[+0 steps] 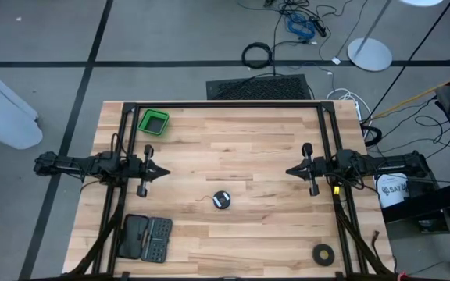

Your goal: Coil cords

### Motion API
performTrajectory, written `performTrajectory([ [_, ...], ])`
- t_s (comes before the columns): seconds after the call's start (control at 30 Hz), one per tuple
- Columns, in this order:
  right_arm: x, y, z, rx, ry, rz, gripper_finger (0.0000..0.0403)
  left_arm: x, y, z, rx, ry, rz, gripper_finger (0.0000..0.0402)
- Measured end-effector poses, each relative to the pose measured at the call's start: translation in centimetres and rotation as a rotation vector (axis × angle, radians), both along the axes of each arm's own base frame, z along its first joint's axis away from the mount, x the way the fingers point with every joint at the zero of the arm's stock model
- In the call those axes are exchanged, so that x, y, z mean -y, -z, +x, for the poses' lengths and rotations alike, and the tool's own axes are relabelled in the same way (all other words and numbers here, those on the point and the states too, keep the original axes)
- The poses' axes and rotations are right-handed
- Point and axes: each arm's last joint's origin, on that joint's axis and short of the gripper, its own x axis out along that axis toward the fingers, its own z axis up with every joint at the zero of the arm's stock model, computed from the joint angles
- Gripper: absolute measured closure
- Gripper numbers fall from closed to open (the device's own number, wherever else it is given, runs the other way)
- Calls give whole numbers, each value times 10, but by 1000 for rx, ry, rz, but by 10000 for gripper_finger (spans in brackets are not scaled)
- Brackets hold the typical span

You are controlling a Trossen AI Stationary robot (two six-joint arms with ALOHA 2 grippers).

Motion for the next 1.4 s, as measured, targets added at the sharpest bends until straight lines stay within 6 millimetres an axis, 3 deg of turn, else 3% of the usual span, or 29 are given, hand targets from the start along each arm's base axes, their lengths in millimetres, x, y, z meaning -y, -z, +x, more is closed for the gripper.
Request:
performTrajectory([
  [1.2,0,0,0,3,0,0,403,0,0,0,0,0,0,388],
  [1.4,0,-8,-1,32,0,-37,403,0,0,0,0,0,0,388],
])
